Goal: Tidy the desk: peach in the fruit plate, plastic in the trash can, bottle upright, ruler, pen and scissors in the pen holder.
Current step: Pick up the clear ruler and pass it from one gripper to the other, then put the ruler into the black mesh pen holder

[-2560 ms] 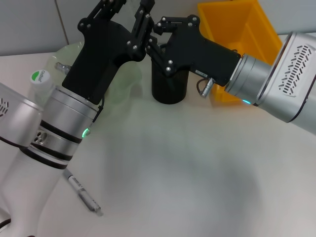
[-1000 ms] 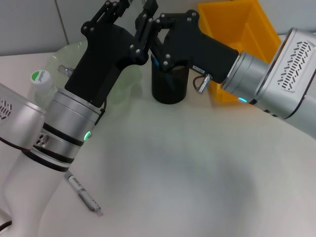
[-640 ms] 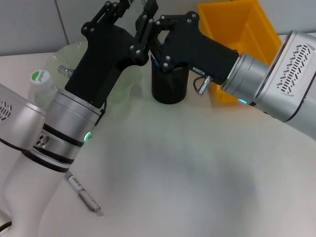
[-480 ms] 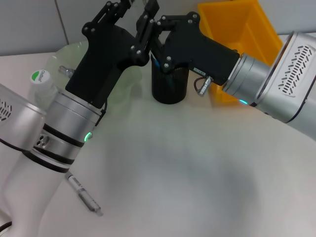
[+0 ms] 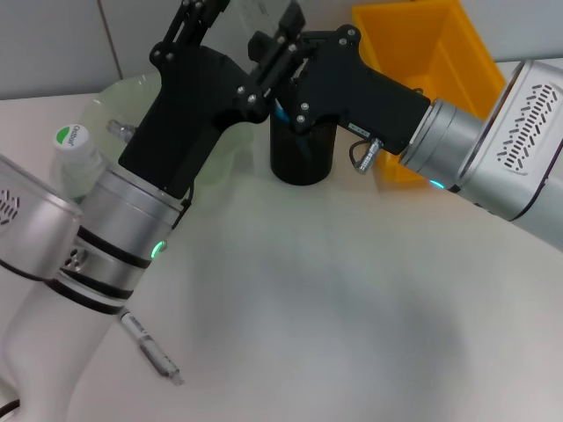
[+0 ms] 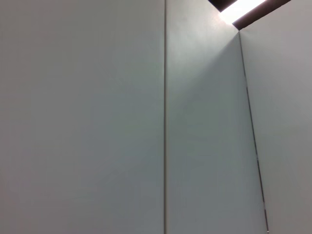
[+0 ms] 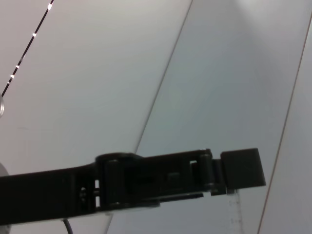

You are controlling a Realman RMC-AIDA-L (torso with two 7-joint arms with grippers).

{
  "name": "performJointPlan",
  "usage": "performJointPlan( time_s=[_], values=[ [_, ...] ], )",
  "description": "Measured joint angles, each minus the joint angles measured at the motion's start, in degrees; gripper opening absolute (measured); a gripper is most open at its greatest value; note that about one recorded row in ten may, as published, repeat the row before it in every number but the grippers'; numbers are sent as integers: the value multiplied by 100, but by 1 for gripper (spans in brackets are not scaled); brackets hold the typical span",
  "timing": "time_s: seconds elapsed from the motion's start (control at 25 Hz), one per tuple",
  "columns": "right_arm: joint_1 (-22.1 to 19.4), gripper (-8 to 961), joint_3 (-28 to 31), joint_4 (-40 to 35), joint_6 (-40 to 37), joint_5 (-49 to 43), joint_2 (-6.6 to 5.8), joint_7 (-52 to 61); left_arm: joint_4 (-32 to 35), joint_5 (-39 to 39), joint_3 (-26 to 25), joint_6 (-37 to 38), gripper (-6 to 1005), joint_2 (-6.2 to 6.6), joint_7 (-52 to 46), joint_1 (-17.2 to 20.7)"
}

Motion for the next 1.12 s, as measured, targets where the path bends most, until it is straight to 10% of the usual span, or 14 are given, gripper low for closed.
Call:
performJointPlan(
  time_s=[0.24,1.12],
  values=[
    [-30,8,13,0,4,186,0,20,25,82,-5,47,839,3,-108,71],
    [211,10,-773,-122,1941,2371,0,211,-460,4522,-1907,-25,864,199,-3525,708]
  ],
)
